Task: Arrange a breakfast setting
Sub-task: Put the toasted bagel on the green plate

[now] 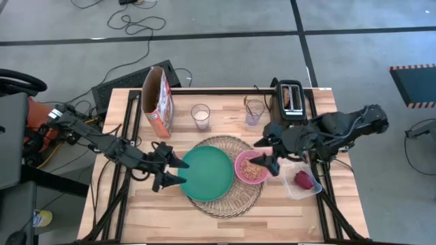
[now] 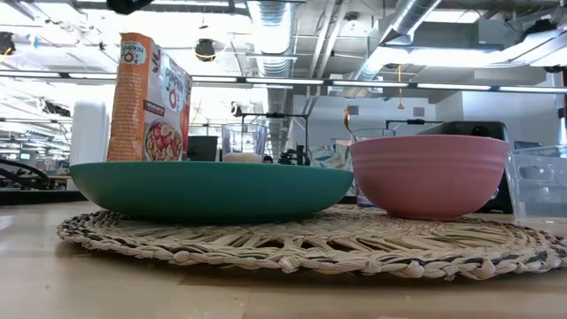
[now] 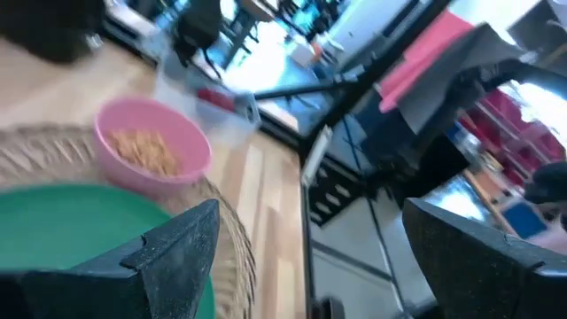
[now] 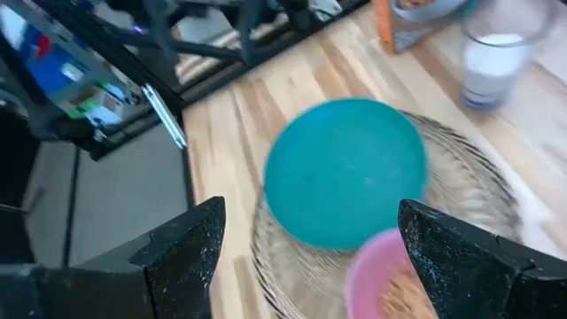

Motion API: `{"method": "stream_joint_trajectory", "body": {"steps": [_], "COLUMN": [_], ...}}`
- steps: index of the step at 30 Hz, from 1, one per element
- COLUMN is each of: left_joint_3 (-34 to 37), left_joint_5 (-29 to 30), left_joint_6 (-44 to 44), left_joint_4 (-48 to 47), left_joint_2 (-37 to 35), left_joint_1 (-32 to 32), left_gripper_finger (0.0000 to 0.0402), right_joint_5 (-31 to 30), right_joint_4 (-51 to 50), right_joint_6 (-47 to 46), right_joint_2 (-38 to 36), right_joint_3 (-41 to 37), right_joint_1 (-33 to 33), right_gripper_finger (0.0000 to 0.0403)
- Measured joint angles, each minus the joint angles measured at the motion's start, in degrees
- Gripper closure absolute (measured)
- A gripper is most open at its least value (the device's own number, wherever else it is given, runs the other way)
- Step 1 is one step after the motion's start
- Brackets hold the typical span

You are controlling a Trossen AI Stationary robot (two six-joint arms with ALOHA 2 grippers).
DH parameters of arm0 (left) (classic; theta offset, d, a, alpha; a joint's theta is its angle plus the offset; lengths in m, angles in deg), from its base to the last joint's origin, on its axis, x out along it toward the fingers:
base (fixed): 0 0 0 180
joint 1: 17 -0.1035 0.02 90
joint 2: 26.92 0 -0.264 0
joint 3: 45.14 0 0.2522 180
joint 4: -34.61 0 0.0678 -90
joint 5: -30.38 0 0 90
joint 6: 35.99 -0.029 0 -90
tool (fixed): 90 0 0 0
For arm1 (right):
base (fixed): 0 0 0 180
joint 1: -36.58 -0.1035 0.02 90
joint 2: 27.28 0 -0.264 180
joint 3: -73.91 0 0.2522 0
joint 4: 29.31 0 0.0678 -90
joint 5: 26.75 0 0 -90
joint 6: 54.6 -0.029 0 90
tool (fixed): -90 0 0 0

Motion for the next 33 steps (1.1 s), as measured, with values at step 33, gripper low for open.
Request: {"method": "stream_joint_trajectory", "body": {"steps": [33], "left_joint_3": [-9.08], "left_joint_5": [4.08], "left_joint_6": [-2.93], "left_joint_4": [-4.40], "left_joint_2": [5.20], "left_joint_1": [-10.51], "left_gripper_finger": [0.0063], "right_joint_5": [-0.39], "right_joint_4": [-25.30], "right_joint_6": [15.50], "right_joint_2": [-0.67], "right_joint_3": [0.04], "right_joint_1": [49.01], "right_gripper_finger": [0.0093]}}
